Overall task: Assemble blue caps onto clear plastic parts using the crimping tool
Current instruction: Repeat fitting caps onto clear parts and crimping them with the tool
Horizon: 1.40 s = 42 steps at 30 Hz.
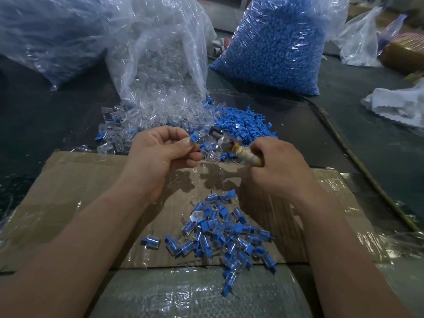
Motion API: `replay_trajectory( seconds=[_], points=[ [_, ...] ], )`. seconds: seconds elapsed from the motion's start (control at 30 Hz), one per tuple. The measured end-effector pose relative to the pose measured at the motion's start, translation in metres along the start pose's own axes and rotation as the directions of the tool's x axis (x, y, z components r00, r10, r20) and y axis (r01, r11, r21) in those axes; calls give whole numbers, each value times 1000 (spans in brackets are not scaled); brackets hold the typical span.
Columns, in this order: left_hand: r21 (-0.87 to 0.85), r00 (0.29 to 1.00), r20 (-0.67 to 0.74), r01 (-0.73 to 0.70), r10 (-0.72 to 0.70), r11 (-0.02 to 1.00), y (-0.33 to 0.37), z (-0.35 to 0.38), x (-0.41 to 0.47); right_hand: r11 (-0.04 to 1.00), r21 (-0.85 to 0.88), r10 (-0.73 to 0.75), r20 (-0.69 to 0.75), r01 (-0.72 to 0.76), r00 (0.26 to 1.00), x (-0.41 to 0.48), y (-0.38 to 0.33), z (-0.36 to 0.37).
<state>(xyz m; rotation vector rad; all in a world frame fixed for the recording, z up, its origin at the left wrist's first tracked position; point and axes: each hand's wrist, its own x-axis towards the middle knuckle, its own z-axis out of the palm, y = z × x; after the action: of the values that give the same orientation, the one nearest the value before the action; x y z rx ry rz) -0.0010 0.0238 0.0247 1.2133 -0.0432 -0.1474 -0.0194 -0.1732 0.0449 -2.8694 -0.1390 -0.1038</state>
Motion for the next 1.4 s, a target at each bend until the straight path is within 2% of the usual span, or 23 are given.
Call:
replay_trajectory(
  seconds=[0.23, 0.87, 1.13, 1.4],
  points=[
    [66, 996, -17, -82, 83, 994, -4, 2, -4, 990, 137, -24, 10, 23, 1000, -5, -10, 3],
    [120, 988, -47, -142, 148, 983, -2, 8, -8, 988, 105, -125, 70, 117, 990, -4, -14, 9],
    [169, 985, -39, -158, 167, 973, 1, 9, -9, 988, 94, -133, 88, 124, 987, -3, -14, 9],
    [149, 986, -45, -152, 160, 977, -2, 10, -8, 988, 100, -130, 86, 121, 988, -3, -14, 8]
  ],
)
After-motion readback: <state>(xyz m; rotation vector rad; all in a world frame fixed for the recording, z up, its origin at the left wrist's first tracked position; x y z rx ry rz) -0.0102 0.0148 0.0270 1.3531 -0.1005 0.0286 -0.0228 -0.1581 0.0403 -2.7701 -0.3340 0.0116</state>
